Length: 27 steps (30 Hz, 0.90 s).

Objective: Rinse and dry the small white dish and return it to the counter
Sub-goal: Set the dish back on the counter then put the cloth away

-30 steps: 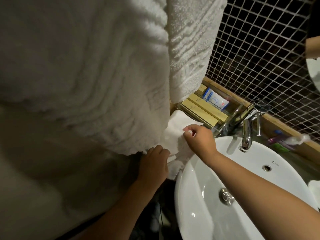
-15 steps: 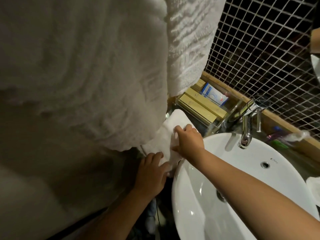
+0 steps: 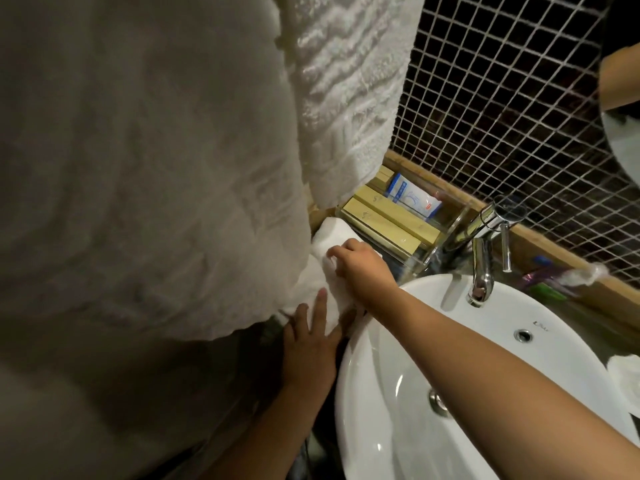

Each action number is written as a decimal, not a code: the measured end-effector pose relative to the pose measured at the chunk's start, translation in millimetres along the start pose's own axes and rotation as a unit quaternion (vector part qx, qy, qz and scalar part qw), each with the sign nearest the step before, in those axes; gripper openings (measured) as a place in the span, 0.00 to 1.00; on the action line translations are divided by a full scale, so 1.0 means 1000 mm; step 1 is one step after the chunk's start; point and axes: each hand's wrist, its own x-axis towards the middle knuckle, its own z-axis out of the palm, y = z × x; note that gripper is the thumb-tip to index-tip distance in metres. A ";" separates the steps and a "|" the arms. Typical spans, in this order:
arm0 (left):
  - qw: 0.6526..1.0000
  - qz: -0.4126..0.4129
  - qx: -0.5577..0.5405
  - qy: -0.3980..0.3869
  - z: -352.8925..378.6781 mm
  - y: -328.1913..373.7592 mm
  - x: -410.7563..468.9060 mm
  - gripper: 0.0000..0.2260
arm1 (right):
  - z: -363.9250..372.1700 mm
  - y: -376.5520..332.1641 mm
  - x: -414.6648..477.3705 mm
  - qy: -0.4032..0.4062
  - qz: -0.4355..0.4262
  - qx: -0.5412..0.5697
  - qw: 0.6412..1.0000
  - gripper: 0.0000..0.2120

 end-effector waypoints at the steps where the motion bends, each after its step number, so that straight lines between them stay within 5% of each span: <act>1: 1.000 0.002 0.022 -0.014 -0.001 0.002 0.004 0.31 | -0.001 -0.001 -0.001 0.006 -0.002 -0.013 1.000 0.18; 6: 0.999 0.039 0.000 -0.021 -0.013 -0.006 0.001 0.22 | 0.012 -0.003 -0.021 -0.041 0.014 -0.068 0.997 0.23; 9: 0.993 0.074 -0.060 0.062 -0.025 -0.027 -0.003 0.16 | 0.023 -0.003 -0.029 -0.073 0.032 -0.086 0.993 0.25; 14: 0.988 0.056 -0.087 0.112 -0.042 -0.034 0.009 0.18 | 0.011 -0.017 -0.034 -0.025 0.118 -0.111 0.986 0.24; 27: 0.994 0.069 0.062 -0.050 -0.042 -0.042 0.044 0.28 | 0.009 -0.018 -0.034 -0.015 0.183 -0.107 0.977 0.34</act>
